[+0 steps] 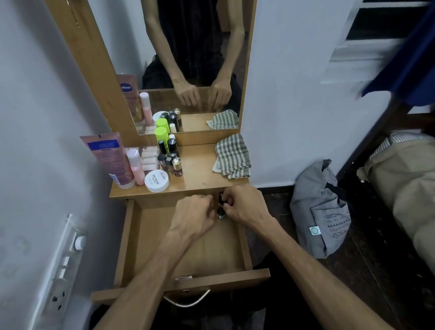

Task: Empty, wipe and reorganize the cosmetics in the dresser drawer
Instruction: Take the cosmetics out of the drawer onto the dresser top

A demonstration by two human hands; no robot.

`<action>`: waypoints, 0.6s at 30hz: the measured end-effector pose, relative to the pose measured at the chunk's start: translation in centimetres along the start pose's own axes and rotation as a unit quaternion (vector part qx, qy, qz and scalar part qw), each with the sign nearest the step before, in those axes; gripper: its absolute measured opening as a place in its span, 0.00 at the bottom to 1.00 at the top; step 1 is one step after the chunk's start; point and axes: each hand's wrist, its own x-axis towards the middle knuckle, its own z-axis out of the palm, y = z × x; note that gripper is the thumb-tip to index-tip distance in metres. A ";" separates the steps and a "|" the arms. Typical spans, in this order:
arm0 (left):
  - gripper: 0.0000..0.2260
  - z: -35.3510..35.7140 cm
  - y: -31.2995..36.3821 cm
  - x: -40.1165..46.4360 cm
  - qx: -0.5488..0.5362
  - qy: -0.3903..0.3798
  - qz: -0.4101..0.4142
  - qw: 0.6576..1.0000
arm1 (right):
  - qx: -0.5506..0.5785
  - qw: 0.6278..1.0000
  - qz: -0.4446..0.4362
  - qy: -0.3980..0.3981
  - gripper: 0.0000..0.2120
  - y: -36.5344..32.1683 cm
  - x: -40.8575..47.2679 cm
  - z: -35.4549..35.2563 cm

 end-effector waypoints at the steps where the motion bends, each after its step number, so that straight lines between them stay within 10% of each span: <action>1: 0.10 0.5 0.5 0.0 -0.006 -0.005 -0.004 1.000 | -0.006 1.000 0.007 -0.004 0.09 0.4 -0.3 0.4; 18: 0.09 4.4 2.0 1.6 -0.084 0.026 -0.072 0.994 | -0.016 0.998 0.010 0.063 0.13 2.7 -0.2 2.8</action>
